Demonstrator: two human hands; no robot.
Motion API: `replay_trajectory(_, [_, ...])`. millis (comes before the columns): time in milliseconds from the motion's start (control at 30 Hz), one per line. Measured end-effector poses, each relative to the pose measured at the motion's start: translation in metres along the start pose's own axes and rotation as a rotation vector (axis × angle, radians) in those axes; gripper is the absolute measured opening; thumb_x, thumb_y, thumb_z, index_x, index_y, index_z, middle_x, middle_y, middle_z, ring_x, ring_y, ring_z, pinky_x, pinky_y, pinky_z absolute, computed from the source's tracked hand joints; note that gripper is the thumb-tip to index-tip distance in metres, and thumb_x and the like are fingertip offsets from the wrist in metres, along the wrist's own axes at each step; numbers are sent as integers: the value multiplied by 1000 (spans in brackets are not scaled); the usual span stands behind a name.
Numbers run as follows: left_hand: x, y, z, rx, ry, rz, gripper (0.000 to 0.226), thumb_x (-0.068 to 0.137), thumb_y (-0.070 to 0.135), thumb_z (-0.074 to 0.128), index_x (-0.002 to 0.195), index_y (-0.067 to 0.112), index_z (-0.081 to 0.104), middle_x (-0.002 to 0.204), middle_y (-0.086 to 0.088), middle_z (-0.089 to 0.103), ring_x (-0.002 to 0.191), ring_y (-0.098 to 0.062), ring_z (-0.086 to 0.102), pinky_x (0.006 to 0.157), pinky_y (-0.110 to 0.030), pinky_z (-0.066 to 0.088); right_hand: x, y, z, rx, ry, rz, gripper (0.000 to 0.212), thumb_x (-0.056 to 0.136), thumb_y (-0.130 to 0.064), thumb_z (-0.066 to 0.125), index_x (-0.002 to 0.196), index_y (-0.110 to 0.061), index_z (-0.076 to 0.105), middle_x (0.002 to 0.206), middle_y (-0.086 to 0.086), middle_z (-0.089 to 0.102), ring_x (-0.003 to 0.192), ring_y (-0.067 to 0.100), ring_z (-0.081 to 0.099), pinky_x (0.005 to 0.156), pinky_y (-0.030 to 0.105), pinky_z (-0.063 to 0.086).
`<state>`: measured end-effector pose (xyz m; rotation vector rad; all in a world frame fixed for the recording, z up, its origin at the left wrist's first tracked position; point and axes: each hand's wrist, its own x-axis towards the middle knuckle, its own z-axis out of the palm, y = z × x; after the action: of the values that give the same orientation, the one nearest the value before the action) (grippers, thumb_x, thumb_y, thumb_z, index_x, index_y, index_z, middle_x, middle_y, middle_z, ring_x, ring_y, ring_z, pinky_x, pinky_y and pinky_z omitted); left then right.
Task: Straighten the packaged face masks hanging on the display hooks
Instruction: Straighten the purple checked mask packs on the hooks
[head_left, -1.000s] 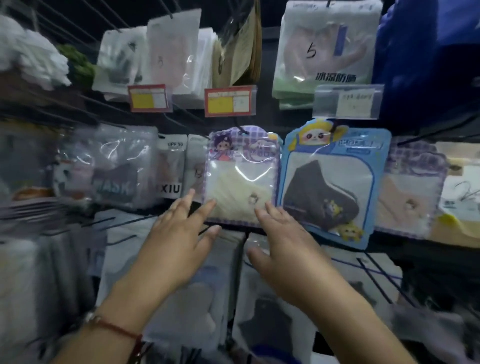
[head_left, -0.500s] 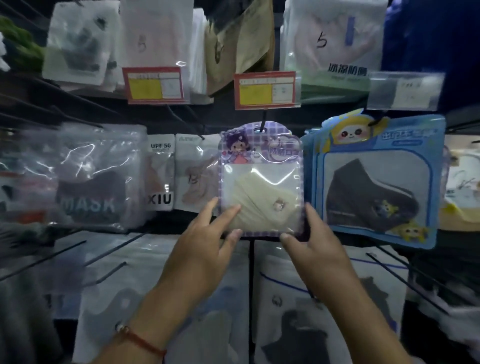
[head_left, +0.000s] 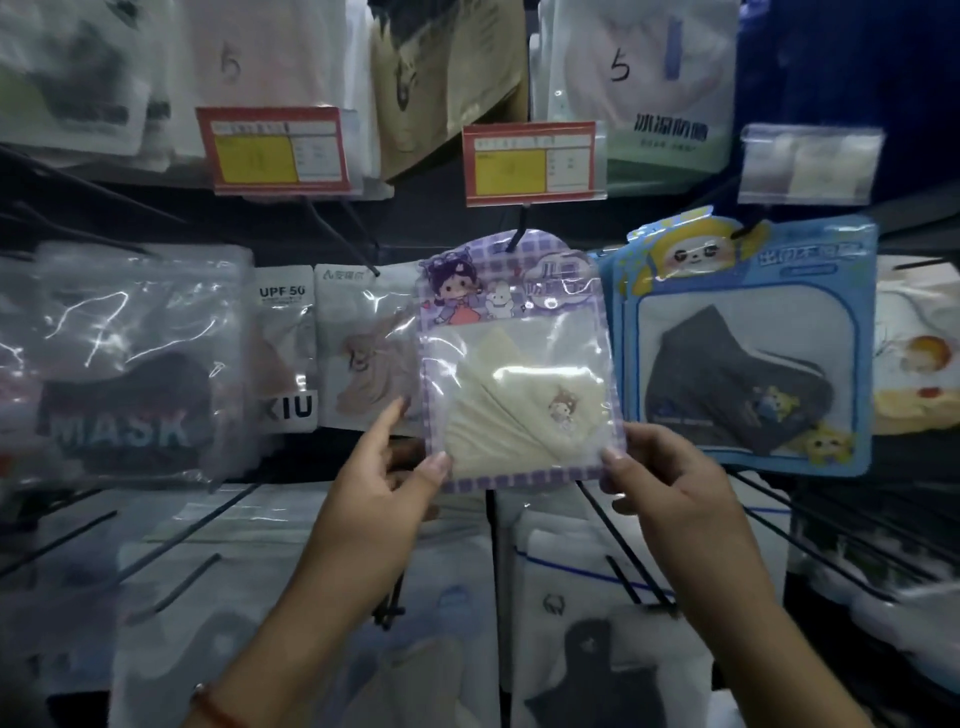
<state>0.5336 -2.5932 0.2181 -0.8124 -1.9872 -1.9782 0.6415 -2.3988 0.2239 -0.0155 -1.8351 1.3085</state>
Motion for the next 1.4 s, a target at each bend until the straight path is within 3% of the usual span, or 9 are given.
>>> replay_trajectory(200, [-5,5,-1,-49,-18,-7,18,96,18,62,107,29,72,87,8,76,73,-6,67,72,-27,54,-1,-1,-3,95,-23,37,14,96,-16,56,98,-22,68,80,-2,72,71,12,65,66,27,52])
replay_trajectory(467, [-12,23,-14,-277,-162,-31,8,73,25,76,71,18,73,66,-5,65,61,-12,59,65,-29,48,7,-13,-7,264,-45,139,10,80,-17,57,82,-12,65,78,2,72,74,20,65,62,28,53])
replay_trajectory(567, [-13,34,-20,-274,-255,-1,10,62,31,78,62,24,72,63,-4,62,58,-13,56,61,-28,46,11,-25,-11,377,-100,158,15,78,-26,65,85,-18,75,93,5,75,88,25,70,78,39,54])
replay_trajectory(633, [-12,36,-24,-223,-332,13,14,64,30,83,62,24,70,63,-4,61,58,-14,54,58,-26,46,8,-36,-15,397,-152,148,27,83,-31,69,103,-14,73,105,10,74,97,27,70,87,42,53])
replay_trajectory(767, [-10,38,-29,-193,-539,19,24,61,33,86,72,18,72,69,-6,65,60,-15,58,57,-23,49,8,-61,-24,453,-204,174,27,86,-16,61,112,-8,67,102,16,74,85,27,72,70,34,61])
replay_trajectory(900, [3,53,-26,-365,-679,52,63,69,46,85,119,11,67,115,-24,68,99,-38,68,81,-41,60,7,-73,-31,501,-211,180,34,81,-12,62,114,-7,66,105,18,72,85,29,71,68,35,61])
replay_trajectory(1000, [13,79,-21,-435,-590,89,63,89,53,59,133,8,57,129,-26,62,120,-48,57,102,-60,47,3,-79,-35,479,-221,163,26,85,-11,61,110,-11,68,99,16,73,81,28,72,65,34,61])
replay_trajectory(1233, [25,123,-9,-335,-280,164,23,96,34,60,95,16,74,95,-13,76,87,-31,73,89,-49,57,-2,-88,-41,247,-277,84,37,76,-18,66,113,-17,64,97,10,74,85,29,72,76,44,59])
replay_trajectory(1400, [12,111,0,-184,-278,282,21,85,44,63,84,28,76,88,-10,77,84,-32,74,86,-53,58,-9,-87,-50,115,-197,-4,52,72,-20,70,122,-24,56,108,0,73,95,19,71,70,29,59])
